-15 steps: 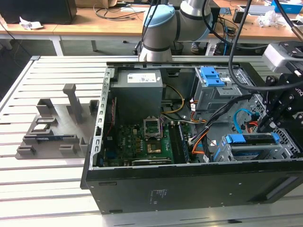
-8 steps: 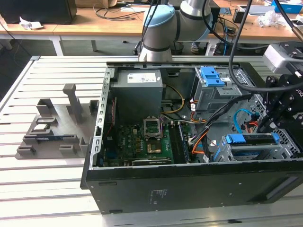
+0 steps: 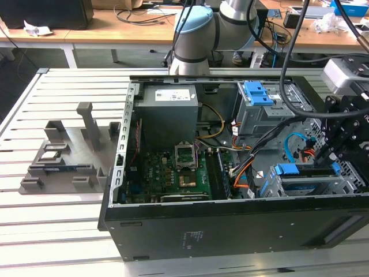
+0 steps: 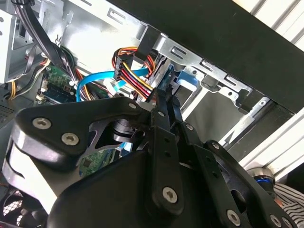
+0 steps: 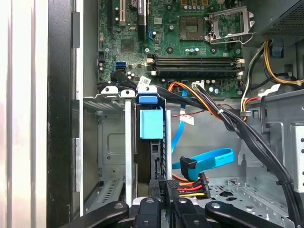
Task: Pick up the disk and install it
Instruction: 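Insert the first disk wire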
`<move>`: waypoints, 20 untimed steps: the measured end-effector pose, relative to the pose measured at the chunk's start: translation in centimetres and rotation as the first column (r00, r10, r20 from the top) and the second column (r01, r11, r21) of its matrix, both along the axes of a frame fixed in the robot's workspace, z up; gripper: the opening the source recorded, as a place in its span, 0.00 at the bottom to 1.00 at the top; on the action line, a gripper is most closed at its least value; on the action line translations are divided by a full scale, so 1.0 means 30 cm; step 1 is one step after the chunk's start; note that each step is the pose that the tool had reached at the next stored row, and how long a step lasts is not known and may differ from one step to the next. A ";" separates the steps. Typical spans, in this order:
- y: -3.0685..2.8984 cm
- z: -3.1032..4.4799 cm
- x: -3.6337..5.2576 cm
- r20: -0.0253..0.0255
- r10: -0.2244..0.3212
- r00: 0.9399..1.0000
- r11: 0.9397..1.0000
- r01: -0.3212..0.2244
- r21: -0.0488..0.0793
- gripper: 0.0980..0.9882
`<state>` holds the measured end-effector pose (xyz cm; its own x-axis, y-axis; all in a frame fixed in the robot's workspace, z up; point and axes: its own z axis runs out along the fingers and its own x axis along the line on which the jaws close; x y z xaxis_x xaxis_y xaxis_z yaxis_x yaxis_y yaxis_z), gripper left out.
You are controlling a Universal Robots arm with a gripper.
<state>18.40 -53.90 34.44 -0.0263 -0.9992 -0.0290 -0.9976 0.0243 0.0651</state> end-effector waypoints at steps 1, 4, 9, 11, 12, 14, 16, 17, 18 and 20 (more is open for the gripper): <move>0.000 -0.001 0.000 0.000 0.001 1.000 1.000 -0.001 0.004 0.08; -0.001 -0.004 0.000 0.000 0.003 1.000 1.000 -0.003 0.011 0.08; -0.007 -0.005 0.000 0.000 0.005 1.000 1.000 -0.005 0.013 0.08; -0.008 -0.005 0.000 0.000 0.005 1.000 1.000 -0.005 0.013 0.08; -0.009 -0.005 0.000 0.000 0.005 1.000 1.000 -0.005 0.013 0.08; -0.014 -0.005 0.000 0.000 0.006 1.000 1.000 -0.006 0.014 0.08; -0.016 -0.005 0.000 0.000 0.006 1.000 1.000 -0.006 0.015 0.08; -0.016 -0.006 0.000 0.000 0.006 1.000 1.000 -0.006 0.018 0.08; -0.016 -0.007 0.000 0.000 0.007 1.000 1.000 -0.007 0.021 0.08; -0.016 -0.009 0.000 0.000 0.007 1.000 1.000 -0.007 0.029 0.08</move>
